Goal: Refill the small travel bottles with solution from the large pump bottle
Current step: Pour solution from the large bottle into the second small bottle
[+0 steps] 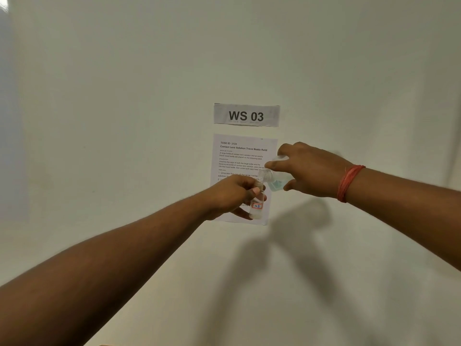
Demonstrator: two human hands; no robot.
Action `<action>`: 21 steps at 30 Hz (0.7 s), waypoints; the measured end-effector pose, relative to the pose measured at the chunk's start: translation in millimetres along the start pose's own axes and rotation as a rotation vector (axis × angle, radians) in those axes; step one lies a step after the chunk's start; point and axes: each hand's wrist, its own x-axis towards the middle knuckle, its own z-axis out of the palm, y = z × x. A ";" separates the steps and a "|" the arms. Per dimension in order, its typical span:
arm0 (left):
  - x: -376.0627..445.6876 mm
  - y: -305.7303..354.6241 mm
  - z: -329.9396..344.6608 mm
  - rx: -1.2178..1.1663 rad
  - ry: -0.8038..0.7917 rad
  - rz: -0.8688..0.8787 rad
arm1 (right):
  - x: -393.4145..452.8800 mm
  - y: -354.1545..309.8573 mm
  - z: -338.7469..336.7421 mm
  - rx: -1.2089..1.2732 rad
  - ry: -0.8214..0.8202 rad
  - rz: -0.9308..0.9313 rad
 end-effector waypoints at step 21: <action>2.9 -2.6 -3.1 0.012 0.015 0.004 | 3.6 -2.8 -3.2 -0.032 0.008 -0.014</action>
